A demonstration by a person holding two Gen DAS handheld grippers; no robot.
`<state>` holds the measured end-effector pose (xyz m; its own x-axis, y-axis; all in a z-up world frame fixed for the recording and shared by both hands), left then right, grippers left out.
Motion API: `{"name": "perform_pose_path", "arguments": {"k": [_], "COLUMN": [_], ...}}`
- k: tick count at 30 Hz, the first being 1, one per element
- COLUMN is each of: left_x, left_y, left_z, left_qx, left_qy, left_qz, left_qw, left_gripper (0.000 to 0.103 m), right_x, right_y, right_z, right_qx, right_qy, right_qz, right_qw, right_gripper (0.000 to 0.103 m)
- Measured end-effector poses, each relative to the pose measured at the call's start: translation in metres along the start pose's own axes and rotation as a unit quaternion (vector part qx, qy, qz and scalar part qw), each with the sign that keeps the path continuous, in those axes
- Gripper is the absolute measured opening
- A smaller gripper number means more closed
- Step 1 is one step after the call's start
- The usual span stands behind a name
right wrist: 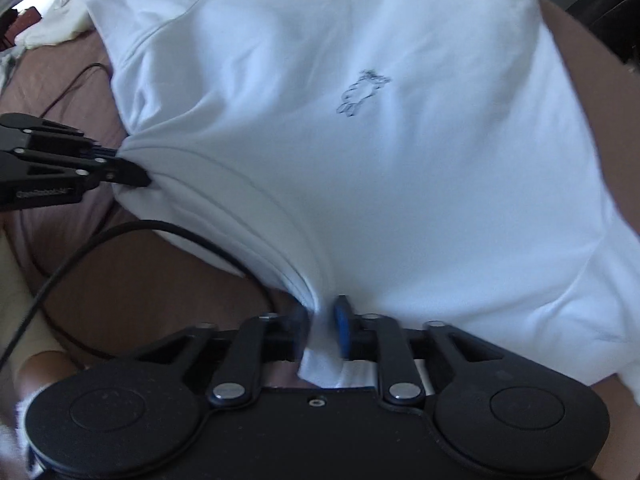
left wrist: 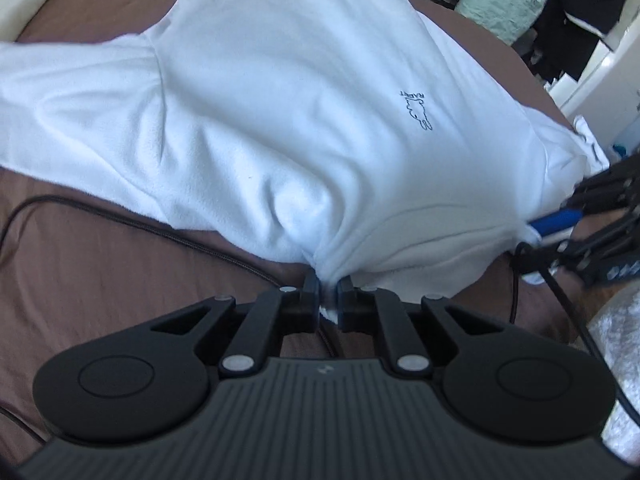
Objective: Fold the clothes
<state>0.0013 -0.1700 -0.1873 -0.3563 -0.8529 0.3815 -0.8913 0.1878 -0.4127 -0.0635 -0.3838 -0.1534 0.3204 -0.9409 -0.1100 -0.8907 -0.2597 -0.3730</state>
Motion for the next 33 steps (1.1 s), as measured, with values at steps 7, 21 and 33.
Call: {"name": "perform_pose_path", "arguments": {"k": [7, 21, 33], "left_x": [0.008, 0.020, 0.001], "left_y": [-0.010, -0.047, -0.092], "left_z": [-0.043, -0.001, -0.038], "left_qx": [0.031, 0.039, 0.103], "left_qy": [-0.020, -0.106, -0.114], "left_qz": [0.025, 0.037, 0.003], "left_qw": [0.9990, 0.9929, 0.9881], "left_gripper": [0.038, 0.057, 0.061], "right_x": [0.000, 0.061, 0.145], "right_y": [-0.004, -0.098, -0.122], "right_z": [-0.042, -0.053, -0.003], "right_qx": [0.105, 0.221, 0.274], "right_qy": [-0.071, 0.013, 0.094], "right_qz": [0.035, 0.125, 0.171], "right_qw": [0.991, 0.967, 0.942], "right_gripper": [0.040, 0.049, 0.051]}}
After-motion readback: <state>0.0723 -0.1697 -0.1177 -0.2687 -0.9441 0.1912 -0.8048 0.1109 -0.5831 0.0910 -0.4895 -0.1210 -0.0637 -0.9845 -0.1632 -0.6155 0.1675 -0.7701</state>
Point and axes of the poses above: each gripper's, at about its wrist camera, not at the fingertips, and z roughly the way its jaws point, x to its right, y to its underside, the point moved 1 cm from there along z, roughly the way its jaws point, and after that the axes turned 12 degrees about -z, right-handed, at the moved point
